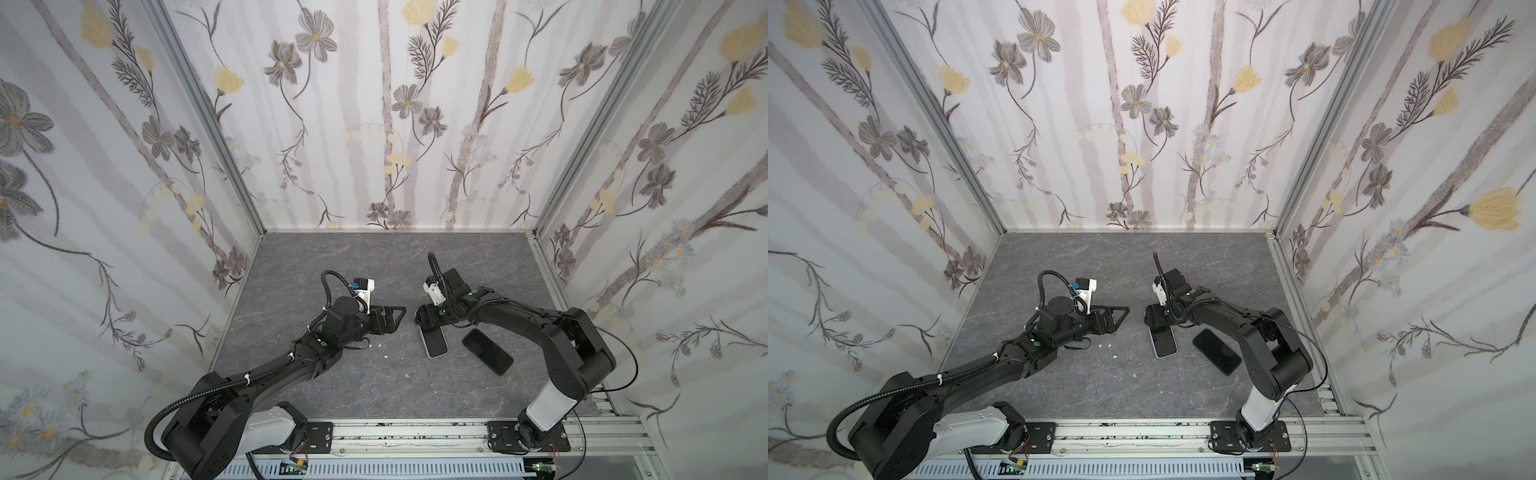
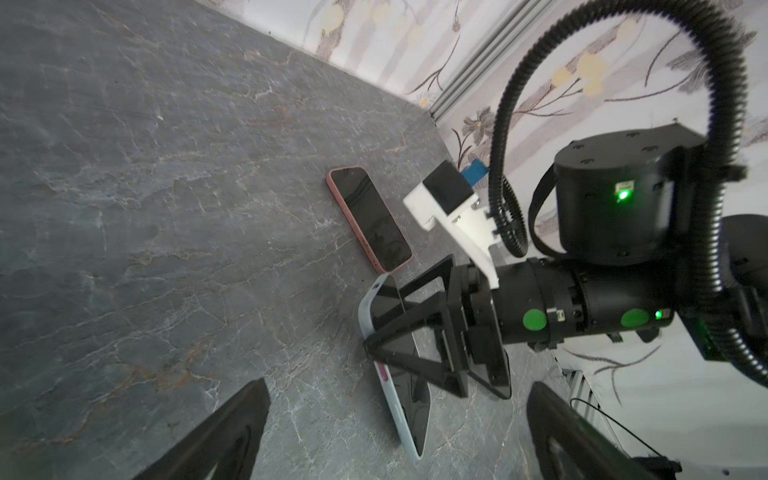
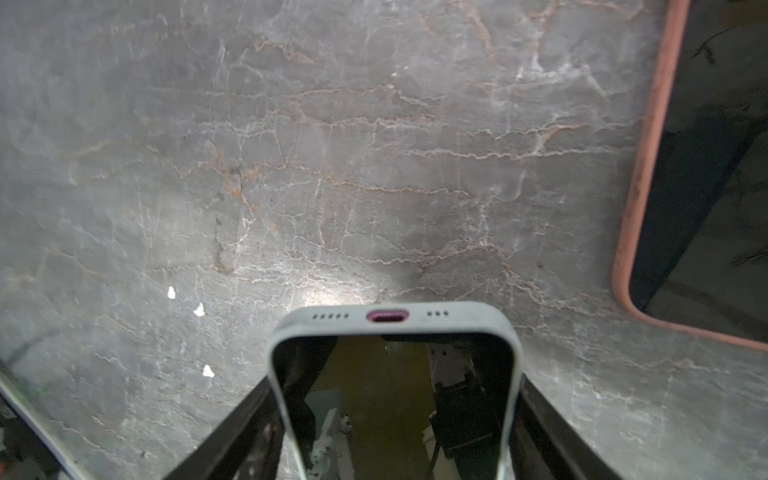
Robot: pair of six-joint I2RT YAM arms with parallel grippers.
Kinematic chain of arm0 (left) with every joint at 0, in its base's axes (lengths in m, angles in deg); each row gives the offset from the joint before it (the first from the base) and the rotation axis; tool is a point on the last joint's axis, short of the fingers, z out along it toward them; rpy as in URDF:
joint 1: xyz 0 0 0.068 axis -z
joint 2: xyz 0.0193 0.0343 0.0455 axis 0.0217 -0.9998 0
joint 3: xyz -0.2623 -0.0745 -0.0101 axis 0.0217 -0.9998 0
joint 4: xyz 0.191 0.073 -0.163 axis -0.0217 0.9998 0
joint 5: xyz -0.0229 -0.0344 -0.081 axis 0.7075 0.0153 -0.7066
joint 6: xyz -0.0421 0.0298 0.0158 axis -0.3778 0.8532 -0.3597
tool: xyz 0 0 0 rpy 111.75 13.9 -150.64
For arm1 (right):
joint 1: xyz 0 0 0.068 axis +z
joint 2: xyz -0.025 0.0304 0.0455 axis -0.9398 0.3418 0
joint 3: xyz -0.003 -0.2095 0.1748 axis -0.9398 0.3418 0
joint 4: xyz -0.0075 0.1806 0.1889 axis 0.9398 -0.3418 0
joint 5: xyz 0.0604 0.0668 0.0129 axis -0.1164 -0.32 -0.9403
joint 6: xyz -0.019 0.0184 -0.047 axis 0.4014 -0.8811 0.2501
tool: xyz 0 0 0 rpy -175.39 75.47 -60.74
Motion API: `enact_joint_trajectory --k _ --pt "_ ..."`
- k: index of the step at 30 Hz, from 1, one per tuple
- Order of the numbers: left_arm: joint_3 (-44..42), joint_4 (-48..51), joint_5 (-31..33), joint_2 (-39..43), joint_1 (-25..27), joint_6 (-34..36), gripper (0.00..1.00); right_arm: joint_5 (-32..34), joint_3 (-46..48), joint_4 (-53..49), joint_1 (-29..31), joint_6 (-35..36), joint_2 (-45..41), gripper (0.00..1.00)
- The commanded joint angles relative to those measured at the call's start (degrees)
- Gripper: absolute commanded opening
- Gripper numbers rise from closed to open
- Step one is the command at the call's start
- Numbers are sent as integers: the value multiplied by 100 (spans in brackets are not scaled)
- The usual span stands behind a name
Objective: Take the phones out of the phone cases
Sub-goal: 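Lower the right gripper and grasp the mint-cased phone's short edge, then tilt the phone up with the right gripper while the left gripper grasps its side edge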
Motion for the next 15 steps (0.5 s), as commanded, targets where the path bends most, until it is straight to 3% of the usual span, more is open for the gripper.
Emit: enact_joint_trajectory --k 1,8,15 --pt "-91 -722 -220 -161 154 -101 96 -795 418 1410 -206 -964 -241 53" --pt "-95 -1250 -448 -1107 556 -172 89 -1268 1287 2780 -496 -2031 -538 52" --pt "149 -1605 -619 -2044 950 -223 82 -1200 1819 3278 -666 -2590 -711 49"
